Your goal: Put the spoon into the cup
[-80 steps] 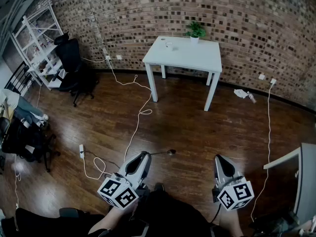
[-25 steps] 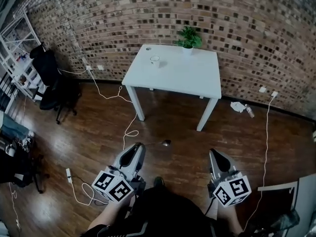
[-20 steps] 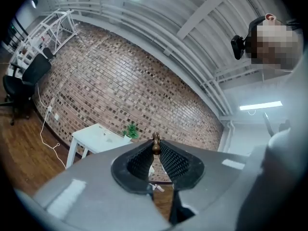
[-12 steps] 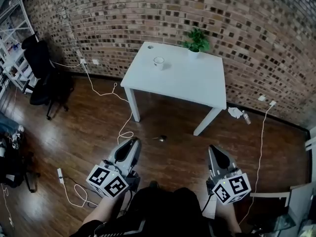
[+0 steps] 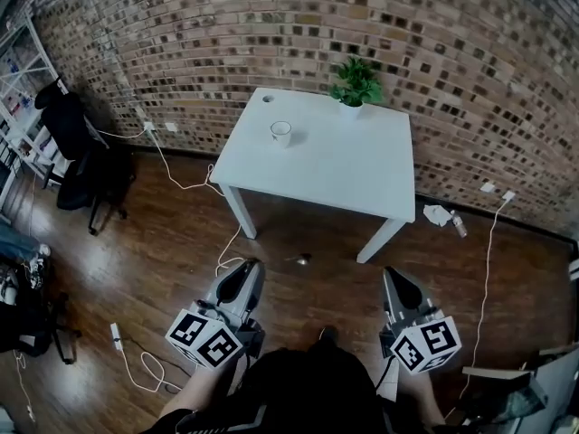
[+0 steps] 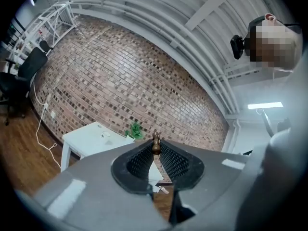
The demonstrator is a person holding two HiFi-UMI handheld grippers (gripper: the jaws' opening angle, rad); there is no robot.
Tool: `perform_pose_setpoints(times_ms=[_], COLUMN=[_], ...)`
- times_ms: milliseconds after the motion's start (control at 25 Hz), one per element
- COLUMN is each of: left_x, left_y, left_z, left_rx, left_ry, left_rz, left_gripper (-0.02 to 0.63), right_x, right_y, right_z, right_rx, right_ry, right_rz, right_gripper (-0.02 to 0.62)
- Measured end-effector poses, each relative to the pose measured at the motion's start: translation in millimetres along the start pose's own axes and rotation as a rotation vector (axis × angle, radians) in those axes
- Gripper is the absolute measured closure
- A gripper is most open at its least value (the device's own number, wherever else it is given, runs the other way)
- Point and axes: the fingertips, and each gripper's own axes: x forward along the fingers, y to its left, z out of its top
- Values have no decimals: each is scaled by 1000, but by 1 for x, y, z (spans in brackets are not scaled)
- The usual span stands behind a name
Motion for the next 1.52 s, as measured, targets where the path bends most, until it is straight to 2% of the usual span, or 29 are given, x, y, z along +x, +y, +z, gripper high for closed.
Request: perform_pose_setpoints(times_ms=[240, 440, 680, 920, 1160, 1280, 1520], left_x=[71, 116, 158, 210, 260, 280, 321], left_y=[-19, -25, -7, 37, 86, 112, 160], left_z=[4, 6, 6, 17, 50, 59, 61], left_rx=[86, 68, 41, 23, 5, 11, -11], left_ry=[5, -6, 13, 21, 6, 27, 58], left_rz=[9, 38, 67, 39, -1, -17, 33], left_gripper=[569, 569, 569, 569, 569, 569, 569], right_x=[24, 42, 77, 136, 197, 231, 285], right_y=[-54, -97, -128, -154, -169, -172, -186], right_z=[17, 25, 31, 36, 57, 65, 70], right_rx=[5, 10, 21, 36, 9, 4, -6], right_ry=[-20, -20, -20, -12, 3, -6, 24], right_rz=[48, 83, 92, 45, -3, -13, 25], right_gripper=[589, 589, 589, 589, 589, 589, 589])
